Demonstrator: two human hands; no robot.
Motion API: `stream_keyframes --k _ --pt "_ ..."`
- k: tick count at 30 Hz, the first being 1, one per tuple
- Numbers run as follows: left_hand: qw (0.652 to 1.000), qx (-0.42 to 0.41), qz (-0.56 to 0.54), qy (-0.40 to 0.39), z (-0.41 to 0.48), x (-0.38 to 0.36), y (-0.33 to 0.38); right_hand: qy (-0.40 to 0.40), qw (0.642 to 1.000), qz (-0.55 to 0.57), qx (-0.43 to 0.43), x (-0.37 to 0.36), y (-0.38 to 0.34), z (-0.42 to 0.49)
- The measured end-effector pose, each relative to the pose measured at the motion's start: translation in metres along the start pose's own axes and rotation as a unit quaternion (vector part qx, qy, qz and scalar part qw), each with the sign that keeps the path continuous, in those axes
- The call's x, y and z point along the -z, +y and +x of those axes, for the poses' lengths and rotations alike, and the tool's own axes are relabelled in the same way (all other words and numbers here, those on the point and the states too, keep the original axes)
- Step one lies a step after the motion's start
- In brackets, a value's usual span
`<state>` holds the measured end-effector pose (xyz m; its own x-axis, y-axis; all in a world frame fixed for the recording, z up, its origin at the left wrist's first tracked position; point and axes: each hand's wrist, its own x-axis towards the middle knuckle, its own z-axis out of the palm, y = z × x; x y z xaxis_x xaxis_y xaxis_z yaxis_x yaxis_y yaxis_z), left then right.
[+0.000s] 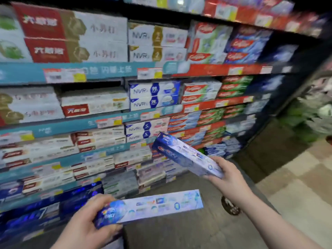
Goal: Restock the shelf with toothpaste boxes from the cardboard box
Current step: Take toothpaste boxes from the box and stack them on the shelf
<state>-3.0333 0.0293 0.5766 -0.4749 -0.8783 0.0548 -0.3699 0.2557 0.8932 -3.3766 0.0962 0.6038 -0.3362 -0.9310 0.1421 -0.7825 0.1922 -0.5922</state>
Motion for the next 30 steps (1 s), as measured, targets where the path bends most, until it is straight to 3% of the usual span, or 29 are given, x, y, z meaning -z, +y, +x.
stream_keyframes --k 9,17,22,30 --pt "0.991 -0.067 0.004 -0.116 0.075 -0.155 0.154 0.092 0.992 0.003 -0.080 0.216 0.105 -0.057" --pt "0.983 -0.107 -0.011 -0.150 0.117 -0.328 0.276 0.130 0.984 -0.029 -0.118 0.377 0.234 -0.093" --pt "0.980 -0.038 -0.034 -0.190 0.150 -0.379 0.321 0.141 0.985 -0.025 -0.099 0.437 0.287 -0.090" --pt "0.980 -0.062 -0.027 -0.187 0.243 -0.441 0.370 0.147 0.981 -0.059 -0.109 0.491 0.359 -0.042"
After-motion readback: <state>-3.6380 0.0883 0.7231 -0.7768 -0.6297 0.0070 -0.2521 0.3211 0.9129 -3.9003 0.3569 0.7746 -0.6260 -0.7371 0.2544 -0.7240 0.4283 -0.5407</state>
